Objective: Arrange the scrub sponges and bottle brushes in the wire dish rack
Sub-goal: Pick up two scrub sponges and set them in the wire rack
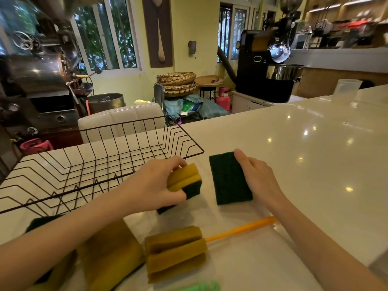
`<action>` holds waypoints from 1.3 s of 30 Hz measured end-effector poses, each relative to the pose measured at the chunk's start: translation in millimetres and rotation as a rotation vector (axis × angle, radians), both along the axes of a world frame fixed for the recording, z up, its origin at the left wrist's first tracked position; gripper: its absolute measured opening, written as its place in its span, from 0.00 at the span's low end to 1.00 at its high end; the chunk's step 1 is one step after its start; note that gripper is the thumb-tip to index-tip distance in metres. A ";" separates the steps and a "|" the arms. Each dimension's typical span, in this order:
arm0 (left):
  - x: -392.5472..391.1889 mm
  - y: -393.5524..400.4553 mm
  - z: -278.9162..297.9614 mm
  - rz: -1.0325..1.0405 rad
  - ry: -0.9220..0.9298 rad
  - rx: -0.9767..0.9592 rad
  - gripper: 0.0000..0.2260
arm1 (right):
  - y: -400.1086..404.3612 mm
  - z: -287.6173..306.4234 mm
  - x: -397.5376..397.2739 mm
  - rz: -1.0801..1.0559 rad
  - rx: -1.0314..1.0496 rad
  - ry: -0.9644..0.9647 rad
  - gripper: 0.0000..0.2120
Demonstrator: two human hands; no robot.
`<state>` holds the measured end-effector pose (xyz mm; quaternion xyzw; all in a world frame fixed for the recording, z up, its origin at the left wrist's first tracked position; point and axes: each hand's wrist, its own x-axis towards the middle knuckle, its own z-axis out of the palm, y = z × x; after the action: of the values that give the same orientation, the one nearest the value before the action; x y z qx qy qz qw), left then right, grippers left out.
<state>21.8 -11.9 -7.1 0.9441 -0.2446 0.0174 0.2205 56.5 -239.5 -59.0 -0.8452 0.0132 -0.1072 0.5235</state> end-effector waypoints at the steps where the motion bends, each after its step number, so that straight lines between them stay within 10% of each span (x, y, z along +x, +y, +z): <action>1: 0.4 -2.7 2.1 0.030 0.045 -0.106 0.23 | -1.4 -0.3 1.0 -0.015 0.002 0.004 0.31; 17: 8.2 -23.8 -12.8 0.332 0.624 -0.649 0.16 | -13.7 -5.3 7.1 0.012 0.043 0.130 0.14; 34: 10.3 -14.8 -32.2 -0.032 -0.062 0.013 0.15 | -18.4 -8.6 9.9 0.064 -0.153 0.100 0.22; 39: 14.1 -21.8 -16.0 -0.227 -0.153 0.207 0.13 | -16.2 -4.6 5.3 0.075 -0.280 -0.196 0.12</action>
<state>35.9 -33.7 -23.1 0.9239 -0.3664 0.0388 0.1035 61.8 -255.7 -63.6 -0.8953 -0.0843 -0.1702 0.4030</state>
